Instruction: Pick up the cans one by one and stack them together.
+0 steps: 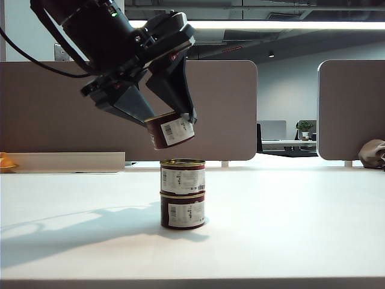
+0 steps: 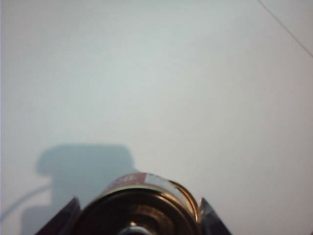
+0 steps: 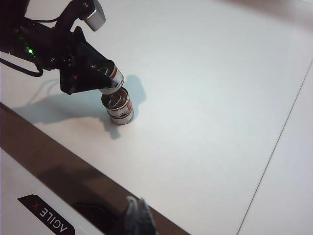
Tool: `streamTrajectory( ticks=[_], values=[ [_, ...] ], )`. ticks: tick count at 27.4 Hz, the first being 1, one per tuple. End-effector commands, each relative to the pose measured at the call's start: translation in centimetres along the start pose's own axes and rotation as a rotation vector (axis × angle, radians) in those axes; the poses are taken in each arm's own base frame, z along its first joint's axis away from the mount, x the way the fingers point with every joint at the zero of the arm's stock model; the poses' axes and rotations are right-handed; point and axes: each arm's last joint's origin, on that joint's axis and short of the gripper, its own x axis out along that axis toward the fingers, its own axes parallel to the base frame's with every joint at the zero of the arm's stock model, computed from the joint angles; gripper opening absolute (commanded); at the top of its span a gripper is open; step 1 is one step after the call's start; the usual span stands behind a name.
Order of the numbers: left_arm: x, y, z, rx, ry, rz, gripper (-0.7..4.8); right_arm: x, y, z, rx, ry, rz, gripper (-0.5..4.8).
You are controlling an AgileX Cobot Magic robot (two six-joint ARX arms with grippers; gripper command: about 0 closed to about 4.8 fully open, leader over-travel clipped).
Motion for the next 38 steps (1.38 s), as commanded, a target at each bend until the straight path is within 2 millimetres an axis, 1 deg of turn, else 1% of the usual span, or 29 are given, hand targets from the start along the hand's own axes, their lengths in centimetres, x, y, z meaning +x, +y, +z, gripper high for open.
streamTrajectory(
  ticks=[1, 11, 26, 28, 30, 38],
  values=[
    [0.1, -0.1, 0.3, 0.002, -0.017, -0.019, 2.37, -0.1, 0.0, 0.2, 0.012, -0.022, 0.000, -0.06],
    [1.2, -0.1, -0.3, -0.001, 0.033, -0.054, 2.37, -0.1, 0.0, 0.2, 0.012, -0.023, -0.002, -0.06],
    [1.3, -0.1, -0.4, -0.002, 0.045, -0.061, 2.44, -0.1, 0.0, 0.2, 0.011, -0.023, -0.002, -0.06],
    [1.3, -0.1, -0.4, -0.003, 0.046, -0.078, 2.53, -0.1, 0.0, 0.2, 0.012, -0.023, -0.003, -0.06],
    [1.3, -0.1, -0.4, -0.003, 0.046, -0.078, 3.01, -0.2, 0.0, 0.2, 0.012, -0.023, -0.003, -0.06],
    [1.3, -0.1, -0.4, -0.003, 0.047, -0.079, 3.14, -0.1, 0.0, 0.2, 0.011, -0.023, -0.002, -0.06]
  ],
)
